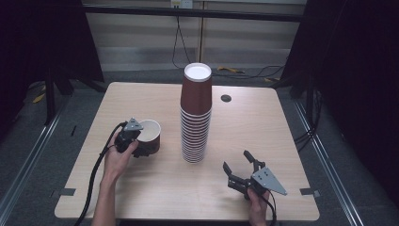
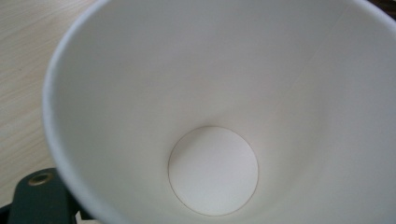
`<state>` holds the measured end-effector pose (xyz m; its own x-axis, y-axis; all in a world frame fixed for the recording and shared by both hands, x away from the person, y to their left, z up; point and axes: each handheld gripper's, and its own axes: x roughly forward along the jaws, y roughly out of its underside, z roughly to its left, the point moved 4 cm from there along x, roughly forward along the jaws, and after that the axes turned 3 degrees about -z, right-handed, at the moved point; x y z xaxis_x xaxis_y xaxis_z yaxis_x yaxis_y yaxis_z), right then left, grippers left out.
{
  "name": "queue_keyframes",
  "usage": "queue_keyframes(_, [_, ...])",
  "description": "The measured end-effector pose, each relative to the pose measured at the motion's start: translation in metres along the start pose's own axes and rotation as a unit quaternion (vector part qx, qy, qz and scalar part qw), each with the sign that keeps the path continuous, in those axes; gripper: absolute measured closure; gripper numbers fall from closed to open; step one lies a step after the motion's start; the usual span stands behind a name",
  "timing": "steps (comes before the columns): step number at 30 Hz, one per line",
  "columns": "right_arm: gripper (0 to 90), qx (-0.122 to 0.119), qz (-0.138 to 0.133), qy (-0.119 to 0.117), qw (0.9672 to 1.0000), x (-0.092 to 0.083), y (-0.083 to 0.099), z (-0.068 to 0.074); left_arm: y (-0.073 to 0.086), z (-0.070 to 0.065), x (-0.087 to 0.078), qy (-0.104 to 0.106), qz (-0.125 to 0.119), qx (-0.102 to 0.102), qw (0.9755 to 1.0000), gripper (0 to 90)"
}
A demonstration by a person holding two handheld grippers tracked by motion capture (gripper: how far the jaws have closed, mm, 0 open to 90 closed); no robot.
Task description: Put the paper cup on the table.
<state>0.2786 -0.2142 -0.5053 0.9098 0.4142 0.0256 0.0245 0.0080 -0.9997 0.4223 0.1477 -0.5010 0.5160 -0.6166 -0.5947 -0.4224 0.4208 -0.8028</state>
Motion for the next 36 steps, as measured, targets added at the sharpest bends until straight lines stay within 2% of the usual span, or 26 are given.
queue_keyframes(5, [13.4, -0.001, -0.001, -0.001, 1.0, 0.0, 0.0, 0.0, 0.009, -0.004, -0.005, -0.004, -0.02, -0.006, 0.9998, 14.4])
queue_keyframes(7, [13.4, -0.001, -0.001, -0.002, 1.0, 0.0, 0.0, 0.0, 0.014, -0.005, -0.005, -0.007, -0.028, -0.016, 0.9994, 14.8])
queue_keyframes(11, [13.4, -0.001, -0.002, -0.002, 1.0, 0.0, 0.0, 0.0, 0.021, -0.007, -0.004, -0.018, -0.014, -0.005, 0.9997, 15.6])
queue_keyframes(12, [13.4, -0.001, -0.002, -0.002, 1.0, 0.0, 0.0, 0.0, 0.023, -0.008, -0.003, -0.016, -0.014, -0.009, 0.9997, 15.5])
queue_keyframes(17, [13.3, -0.001, -0.001, -0.001, 1.0, 0.0, 0.0, 0.0, 0.03, -0.008, -0.008, -0.011, -0.028, -0.024, 0.9992, 15.7])
queue_keyframes(21, [13.3, -0.001, -0.001, -0.001, 1.0, 0.0, 0.0, 0.0, 0.035, -0.01, -0.012, -0.029, -0.037, -0.022, 0.9987, 15.7])
queue_keyframes(22, [13.3, -0.001, -0.001, -0.001, 1.0, 0.0, 0.0, 0.0, 0.036, -0.011, -0.014, -0.027, -0.035, -0.025, 0.9987, 15.6])
queue_keyframes(25, [13.3, -0.001, -0.002, -0.001, 1.0, 0.0, 0.0, 0.0, 0.036, -0.014, -0.022, -0.035, -0.065, -0.029, 0.9968, 15.6])
queue_keyframes(28, [13.2, -0.001, -0.002, -0.001, 1.0, 0.0, 0.0, 0.0, 0.038, -0.017, -0.029, -0.055, -0.069, -0.017, 0.9959, 15.6])
queue_keyframes(31, [13.2, -0.001, -0.002, 0.0, 1.0, 0.0, 0.0, 0.0, 0.038, -0.021, -0.035, -0.048, -0.071, -0.019, 0.9961, 15.6])
queue_keyframes(33, [13.2, -0.002, -0.002, 0.0, 1.0, 0.0, 0.0, 0.0, 0.038, -0.026, -0.04, -0.057, -0.095, -0.019, 0.9936, 15.6])
queue_keyframes(35, [13.2, -0.001, -0.002, 0.0, 1.0, 0.0, 0.0, 0.0, 0.039, -0.03, -0.042, -0.05, -0.109, -0.029, 0.9924, 15.6])
queue_keyframes(36, [13.2, -0.001, -0.002, 0.0, 1.0, 0.0, 0.0, 0.0, 0.04, -0.034, -0.042, -0.051, -0.111, -0.024, 0.9922, 15.6])
